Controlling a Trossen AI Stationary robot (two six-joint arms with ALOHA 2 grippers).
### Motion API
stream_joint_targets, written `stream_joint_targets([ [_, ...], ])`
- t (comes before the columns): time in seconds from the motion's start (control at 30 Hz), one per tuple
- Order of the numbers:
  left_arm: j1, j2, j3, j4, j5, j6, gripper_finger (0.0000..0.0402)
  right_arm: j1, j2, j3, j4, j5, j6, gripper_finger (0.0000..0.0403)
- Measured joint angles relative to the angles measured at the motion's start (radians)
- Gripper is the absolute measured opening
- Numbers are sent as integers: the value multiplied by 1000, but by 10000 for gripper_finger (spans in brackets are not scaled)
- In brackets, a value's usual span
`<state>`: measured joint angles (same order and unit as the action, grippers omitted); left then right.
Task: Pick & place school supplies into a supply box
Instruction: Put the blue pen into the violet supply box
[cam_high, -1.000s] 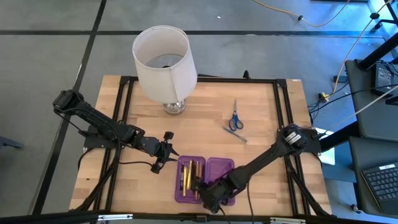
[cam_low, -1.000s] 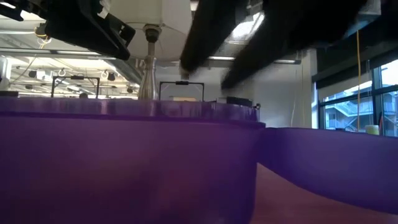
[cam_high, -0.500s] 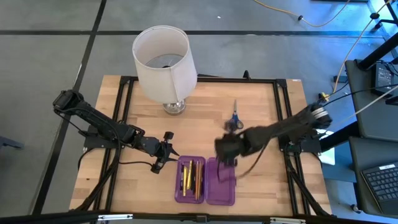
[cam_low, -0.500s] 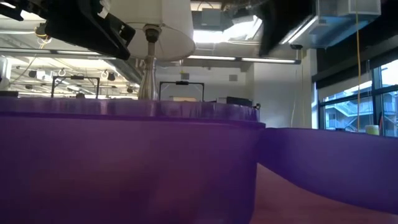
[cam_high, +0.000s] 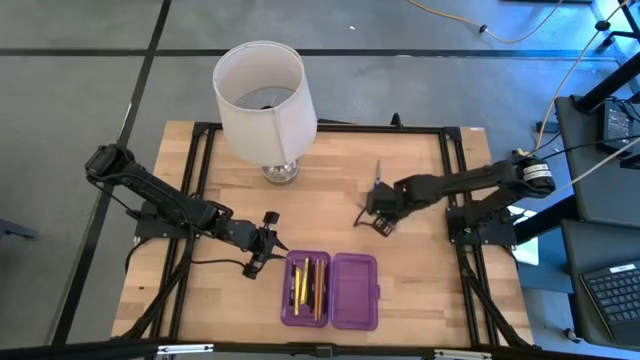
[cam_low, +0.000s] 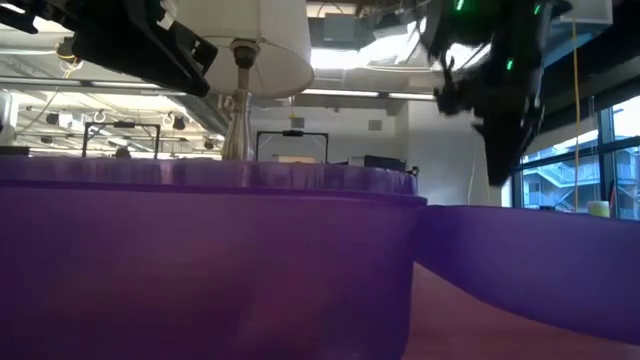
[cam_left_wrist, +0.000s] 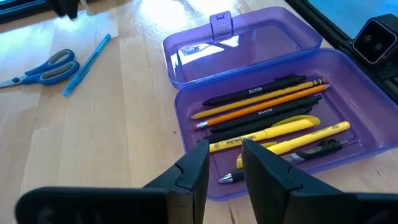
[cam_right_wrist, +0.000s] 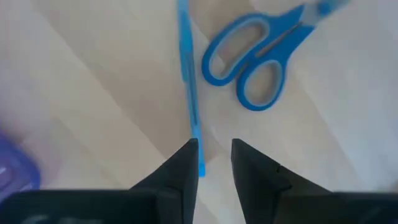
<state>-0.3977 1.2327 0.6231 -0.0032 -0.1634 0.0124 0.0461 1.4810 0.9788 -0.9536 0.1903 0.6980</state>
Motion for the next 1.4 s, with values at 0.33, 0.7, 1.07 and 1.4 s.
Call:
stream_joint_targets([
  [0.33,0,0,0,0,0,0,88,-94,3,-167,215,-111,-163,100],
  [0.7,0,0,0,-1,0,1,88,-65,3,-205,265,-134,-155,105],
  [1.07,0,0,0,-1,-3,1,88,-51,3,-205,306,-106,-186,177],
  [1.4,0,0,0,-1,-3,1,88,-36,58,-205,308,-105,-156,173],
])
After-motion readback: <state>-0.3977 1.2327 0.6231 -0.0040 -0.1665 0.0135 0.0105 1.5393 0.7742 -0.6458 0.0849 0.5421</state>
